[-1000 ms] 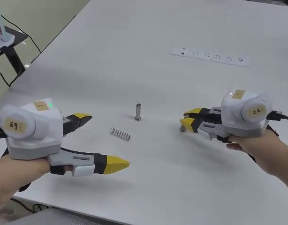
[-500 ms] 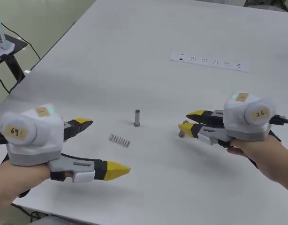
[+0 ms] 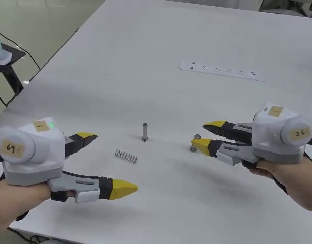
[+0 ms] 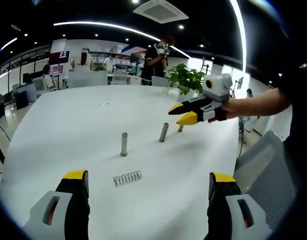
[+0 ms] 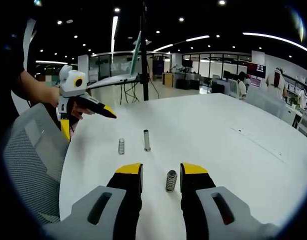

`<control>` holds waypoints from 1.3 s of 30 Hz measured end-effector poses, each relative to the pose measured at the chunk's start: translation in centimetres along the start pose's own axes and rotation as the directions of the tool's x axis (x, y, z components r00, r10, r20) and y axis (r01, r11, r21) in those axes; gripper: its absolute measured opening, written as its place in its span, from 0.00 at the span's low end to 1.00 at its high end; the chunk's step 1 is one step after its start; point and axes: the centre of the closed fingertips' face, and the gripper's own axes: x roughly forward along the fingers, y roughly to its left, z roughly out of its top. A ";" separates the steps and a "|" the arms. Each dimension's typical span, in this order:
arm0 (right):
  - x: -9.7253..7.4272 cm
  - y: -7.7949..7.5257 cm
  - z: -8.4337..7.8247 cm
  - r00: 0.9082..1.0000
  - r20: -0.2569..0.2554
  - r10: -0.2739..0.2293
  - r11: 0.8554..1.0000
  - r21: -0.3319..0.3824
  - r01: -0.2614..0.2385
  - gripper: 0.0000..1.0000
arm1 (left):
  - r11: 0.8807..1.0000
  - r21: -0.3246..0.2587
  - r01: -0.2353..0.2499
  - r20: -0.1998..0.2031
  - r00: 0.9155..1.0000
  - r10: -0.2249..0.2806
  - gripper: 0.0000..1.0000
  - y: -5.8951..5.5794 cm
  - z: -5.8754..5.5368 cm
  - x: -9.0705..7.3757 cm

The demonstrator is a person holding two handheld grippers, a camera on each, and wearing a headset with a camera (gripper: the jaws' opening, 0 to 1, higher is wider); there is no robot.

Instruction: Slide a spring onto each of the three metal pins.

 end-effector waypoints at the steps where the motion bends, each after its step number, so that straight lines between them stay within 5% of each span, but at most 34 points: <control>1: -0.2 0.1 0.0 1.000 0.004 0.000 1.000 0.001 0.000 0.28 | 1.000 0.000 0.001 0.000 1.000 -0.001 0.97 0.0 0.0 0.0; 15: -2.5 3.2 -3.0 0.999 -0.035 0.026 1.000 0.000 -0.026 0.28 | 1.000 0.002 0.004 0.001 1.000 -0.004 0.98 0.0 0.1 0.1; 26: -2.7 3.2 -4.2 0.999 -0.044 0.016 0.999 0.040 -0.014 0.28 | 1.000 0.010 0.008 -0.001 1.000 -0.008 0.98 -0.2 0.3 0.1; 39: -1.5 3.7 -3.7 0.998 -0.043 0.041 0.999 0.035 -0.039 0.28 | 1.000 0.006 0.006 -0.006 1.000 -0.006 0.98 0.0 -0.1 -0.1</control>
